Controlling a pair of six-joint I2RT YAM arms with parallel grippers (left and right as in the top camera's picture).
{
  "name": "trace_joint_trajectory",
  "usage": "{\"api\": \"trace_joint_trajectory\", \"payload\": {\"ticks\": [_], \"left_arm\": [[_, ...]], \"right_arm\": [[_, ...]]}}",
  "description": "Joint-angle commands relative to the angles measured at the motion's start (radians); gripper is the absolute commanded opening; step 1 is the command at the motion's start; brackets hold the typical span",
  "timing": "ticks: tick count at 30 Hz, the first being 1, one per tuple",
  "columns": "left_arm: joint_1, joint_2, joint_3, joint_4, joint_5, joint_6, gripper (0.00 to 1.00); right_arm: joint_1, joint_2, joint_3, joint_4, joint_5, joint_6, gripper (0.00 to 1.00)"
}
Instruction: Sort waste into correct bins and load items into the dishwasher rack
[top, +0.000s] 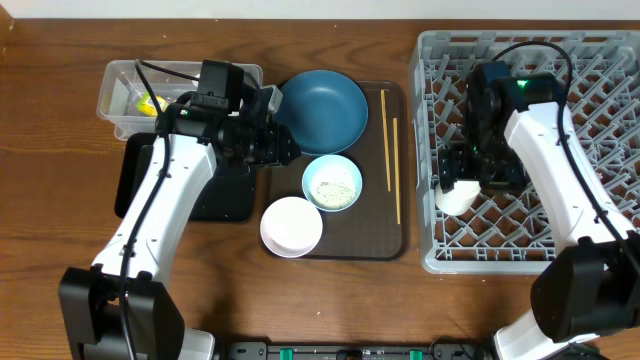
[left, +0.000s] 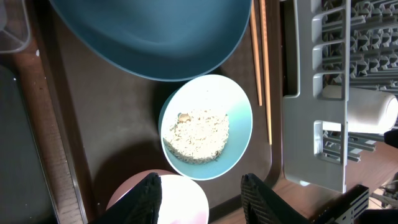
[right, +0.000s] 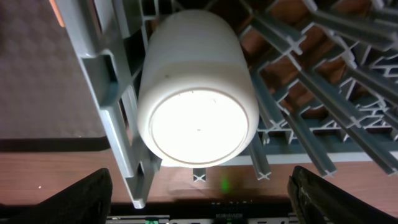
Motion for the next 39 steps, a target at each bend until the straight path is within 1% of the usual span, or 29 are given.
{"api": "trace_joint_trajectory", "payload": {"ticks": [1, 7, 9, 12, 15, 20, 25, 33, 37, 39], "left_arm": [[0.000, 0.000, 0.002, -0.003, -0.013, 0.017, 0.45], [0.000, 0.000, 0.002, -0.003, -0.013, 0.017, 0.45], [0.000, 0.000, 0.002, -0.003, -0.013, 0.017, 0.45], [0.000, 0.000, 0.002, -0.004, -0.012, 0.032, 0.45], [0.001, 0.000, 0.003, -0.003, -0.012, 0.060, 0.45], [0.001, -0.008, 0.003, -0.007, -0.012, 0.088, 0.45], [0.003, -0.054, 0.003, -0.006, -0.013, 0.128, 0.45], [0.003, -0.167, 0.003, -0.006, -0.051, 0.153, 0.45], [0.003, -0.212, 0.003, -0.007, -0.134, 0.152, 0.46], [0.003, -0.229, 0.003, -0.008, -0.175, 0.151, 0.46]], "right_arm": [[0.018, -0.006, 0.097, 0.002, -0.004, -0.001, 0.88], [0.054, -0.027, 0.298, 0.031, -0.103, -0.046, 0.85], [0.083, -0.027, 0.328, 0.072, -0.122, -0.046, 0.84], [0.138, -0.024, 0.324, 0.147, -0.126, -0.039, 0.84], [0.186, -0.019, 0.296, 0.217, -0.129, -0.013, 0.84], [0.242, -0.015, 0.225, 0.326, -0.182, 0.014, 0.79], [0.268, -0.015, 0.138, 0.384, -0.185, 0.023, 0.78], [0.285, -0.015, 0.030, 0.460, -0.226, 0.027, 0.77], [0.303, -0.015, -0.053, 0.545, -0.226, 0.050, 0.71], [0.314, -0.015, -0.105, 0.598, -0.224, 0.066, 0.65]]}}
